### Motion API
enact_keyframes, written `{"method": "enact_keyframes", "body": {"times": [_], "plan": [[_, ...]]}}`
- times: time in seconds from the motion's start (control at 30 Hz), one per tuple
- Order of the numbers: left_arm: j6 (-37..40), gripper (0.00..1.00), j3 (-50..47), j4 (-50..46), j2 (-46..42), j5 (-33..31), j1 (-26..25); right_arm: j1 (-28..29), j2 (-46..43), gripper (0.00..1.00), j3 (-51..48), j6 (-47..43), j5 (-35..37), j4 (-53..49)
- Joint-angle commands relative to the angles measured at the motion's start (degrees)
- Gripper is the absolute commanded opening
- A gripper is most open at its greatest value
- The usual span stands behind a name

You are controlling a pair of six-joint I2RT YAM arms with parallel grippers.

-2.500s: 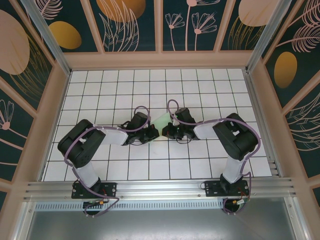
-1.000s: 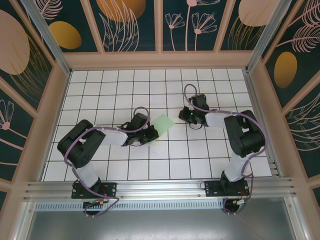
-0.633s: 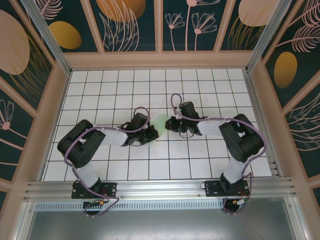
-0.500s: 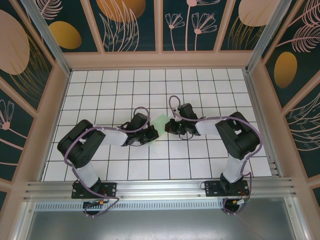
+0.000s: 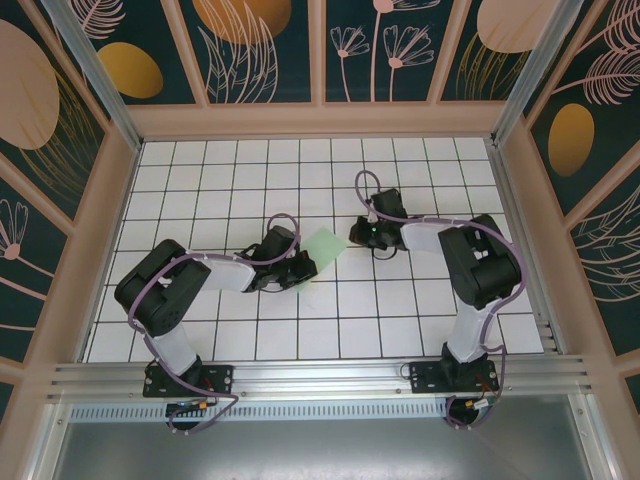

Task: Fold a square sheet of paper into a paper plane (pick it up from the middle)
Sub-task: First fold in half a square sheet of paper at the center of the table.

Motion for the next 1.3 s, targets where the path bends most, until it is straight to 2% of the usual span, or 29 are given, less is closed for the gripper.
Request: {"method": "enact_keyframes", "body": {"times": [0.0, 0.33, 0.53, 0.77, 1.07, 1.27], "plan": [[1.13, 0.0, -1.91, -8.82, 0.88, -2.37, -0.42, 3.92, -4.3, 0.03, 1.12, -1.31, 0.57, -1.52], [1.17, 0.0, -0.36, -8.28, 0.44, -2.27, -0.34, 7.11, 0.54, 0.04, -1.52, 2.89, -8.0, 2.73], [3.8, 0.0, 2.3, -9.35, -1.11, -2.7, -0.42, 6.95, 3.91, 0.04, -0.28, 1.52, -5.28, -0.91], [9.71, 0.09, 8.13, -9.53, -3.81, -4.37, -0.41, 6.0, 6.2, 0.03, 1.37, -1.02, -4.78, -2.44], [9.83, 0.08, 12.43, -6.02, 3.78, -2.73, -0.39, 4.01, 8.3, 0.04, 4.45, -3.87, -7.04, -3.38], [9.21, 0.06, 10.48, -6.29, 4.63, -2.88, -0.31, 3.95, 8.92, 0.04, 3.88, -3.48, -7.23, -3.38]]}}
